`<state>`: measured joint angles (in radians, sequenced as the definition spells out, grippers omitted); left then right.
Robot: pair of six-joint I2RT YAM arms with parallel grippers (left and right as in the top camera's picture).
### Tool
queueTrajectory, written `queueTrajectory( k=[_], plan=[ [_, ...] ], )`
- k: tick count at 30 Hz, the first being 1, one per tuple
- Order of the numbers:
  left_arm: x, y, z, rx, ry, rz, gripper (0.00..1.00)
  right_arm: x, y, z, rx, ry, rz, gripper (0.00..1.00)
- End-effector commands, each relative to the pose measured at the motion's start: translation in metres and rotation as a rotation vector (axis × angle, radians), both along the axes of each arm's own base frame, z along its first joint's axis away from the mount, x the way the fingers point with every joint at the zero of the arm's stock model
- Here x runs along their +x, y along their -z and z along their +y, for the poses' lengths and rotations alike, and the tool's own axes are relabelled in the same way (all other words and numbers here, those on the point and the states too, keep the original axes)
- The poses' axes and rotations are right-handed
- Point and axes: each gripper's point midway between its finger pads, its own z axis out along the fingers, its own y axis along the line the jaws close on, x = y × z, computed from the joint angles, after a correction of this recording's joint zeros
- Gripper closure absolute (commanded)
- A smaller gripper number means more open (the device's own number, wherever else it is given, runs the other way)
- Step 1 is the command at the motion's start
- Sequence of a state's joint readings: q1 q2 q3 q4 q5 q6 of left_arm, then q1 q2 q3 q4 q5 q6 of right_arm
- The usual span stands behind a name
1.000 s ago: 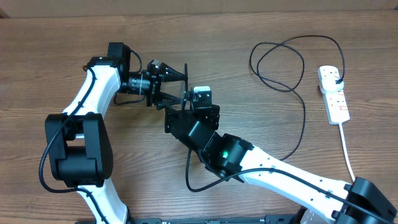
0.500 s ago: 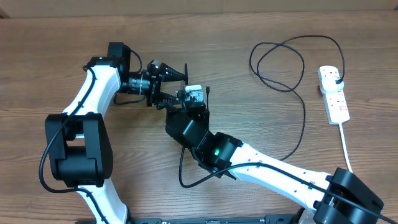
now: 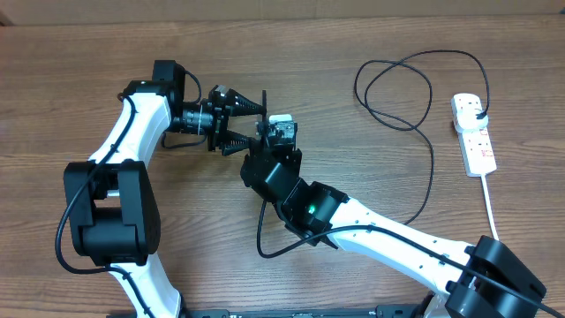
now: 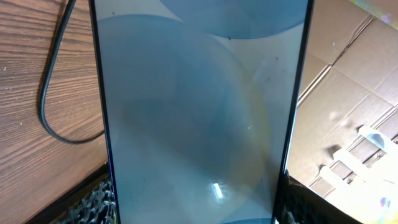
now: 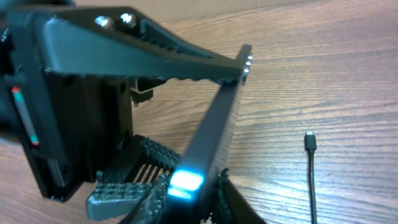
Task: Plug charger to phone and switch on socket
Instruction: 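Open the left gripper and pull the phone away with the right gripper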
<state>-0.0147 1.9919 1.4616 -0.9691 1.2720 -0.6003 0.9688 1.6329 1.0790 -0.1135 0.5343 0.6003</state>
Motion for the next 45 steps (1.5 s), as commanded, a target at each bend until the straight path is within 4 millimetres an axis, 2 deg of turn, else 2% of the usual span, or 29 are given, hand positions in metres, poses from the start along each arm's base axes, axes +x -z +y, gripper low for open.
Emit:
queueTrajectory(
  k=[1, 5, 11, 15, 17, 20, 24, 28, 30, 32, 35, 38, 41, 45],
  plan=[
    [0.004, -0.016, -0.005, -0.056, 0.01, -0.027, 0.56, 0.003, -0.01, 0.008, 0.026, -0.018, -0.01, 0.84],
    [0.004, -0.016, -0.005, -0.056, 0.01, -0.027, 0.53, 0.003, -0.01, 0.008, 0.026, -0.018, -0.009, 0.96],
    [0.004, -0.016, -0.005, -0.056, 0.01, -0.027, 0.48, 0.003, -0.01, 0.008, 0.027, -0.018, -0.01, 0.96],
    [0.004, -0.016, -0.005, -0.056, 0.01, -0.031, 0.34, 0.002, -0.013, 0.007, 0.036, -0.013, -0.009, 0.96],
    [0.006, -0.017, -0.005, -0.056, 0.01, -0.045, 0.18, 0.003, -0.018, 0.005, 0.057, -0.003, -0.012, 0.96],
    [0.012, -0.018, -0.004, -0.057, 0.009, -0.096, 0.0, 0.005, -0.034, -0.002, 0.108, 0.025, -0.022, 0.96],
    [0.025, -0.03, 0.0, -0.056, 0.0, -0.181, 0.0, 0.006, -0.054, -0.023, 0.186, 0.09, -0.006, 0.96],
    [0.039, -0.068, 0.002, -0.044, 0.002, -0.325, 0.0, 0.006, -0.063, -0.051, 0.251, 0.184, 0.042, 0.96],
    [0.046, -0.093, 0.003, -0.017, 0.003, -0.43, 0.0, 0.006, -0.066, -0.065, 0.288, 0.234, 0.066, 0.96],
    [0.049, -0.126, 0.004, 0.024, 0.0, -0.562, 0.0, 0.006, -0.068, -0.077, 0.327, 0.272, 0.095, 0.96],
    [0.042, -0.172, 0.006, 0.062, 0.0, -0.746, 0.0, 0.006, -0.07, -0.087, 0.387, 0.291, 0.148, 0.96],
    [0.022, -0.213, 0.01, 0.132, -0.014, -0.906, 0.0, 0.006, -0.069, -0.091, 0.441, 0.274, 0.21, 0.96],
    [-0.004, -0.227, 0.024, 0.306, -0.047, -0.97, 0.0, 0.007, -0.068, -0.09, 0.473, 0.234, 0.263, 0.96],
    [-0.045, -0.222, 0.064, 0.649, -0.111, -0.94, 0.0, 0.004, -0.066, -0.083, 0.502, 0.183, 0.313, 0.96]
  ],
)
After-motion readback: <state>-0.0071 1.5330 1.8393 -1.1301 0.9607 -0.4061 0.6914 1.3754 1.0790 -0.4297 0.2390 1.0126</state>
